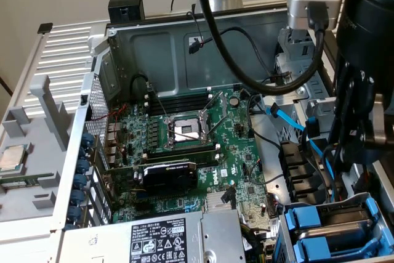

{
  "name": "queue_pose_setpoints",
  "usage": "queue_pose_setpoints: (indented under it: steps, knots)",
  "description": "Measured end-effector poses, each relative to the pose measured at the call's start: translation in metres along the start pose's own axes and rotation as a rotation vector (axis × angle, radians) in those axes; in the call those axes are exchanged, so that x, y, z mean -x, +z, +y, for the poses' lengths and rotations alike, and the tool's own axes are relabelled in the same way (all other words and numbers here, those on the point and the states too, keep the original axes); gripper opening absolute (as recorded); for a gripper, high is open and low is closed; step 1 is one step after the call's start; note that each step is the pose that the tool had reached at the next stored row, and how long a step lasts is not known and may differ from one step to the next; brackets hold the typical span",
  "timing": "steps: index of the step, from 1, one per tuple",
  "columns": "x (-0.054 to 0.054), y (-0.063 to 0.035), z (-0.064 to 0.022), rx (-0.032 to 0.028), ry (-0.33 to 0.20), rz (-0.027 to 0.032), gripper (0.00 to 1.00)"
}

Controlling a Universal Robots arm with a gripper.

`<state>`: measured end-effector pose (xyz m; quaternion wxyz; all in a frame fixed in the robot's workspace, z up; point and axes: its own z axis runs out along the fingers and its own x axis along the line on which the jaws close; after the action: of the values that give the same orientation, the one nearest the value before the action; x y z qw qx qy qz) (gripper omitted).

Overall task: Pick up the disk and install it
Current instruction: 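Insert the first disk wire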

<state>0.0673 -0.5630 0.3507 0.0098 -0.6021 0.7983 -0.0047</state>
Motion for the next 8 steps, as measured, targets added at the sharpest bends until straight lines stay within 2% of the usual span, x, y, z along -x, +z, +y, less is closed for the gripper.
queue_pose_setpoints:
  steps: [4,8]
  knots:
    - [0.0014,0.0005,0.0006,0.0000,0.001,0.0000,0.35]
    - [0.0038,0.0007,0.0047,0.0000,0.004,-0.0001,0.35]
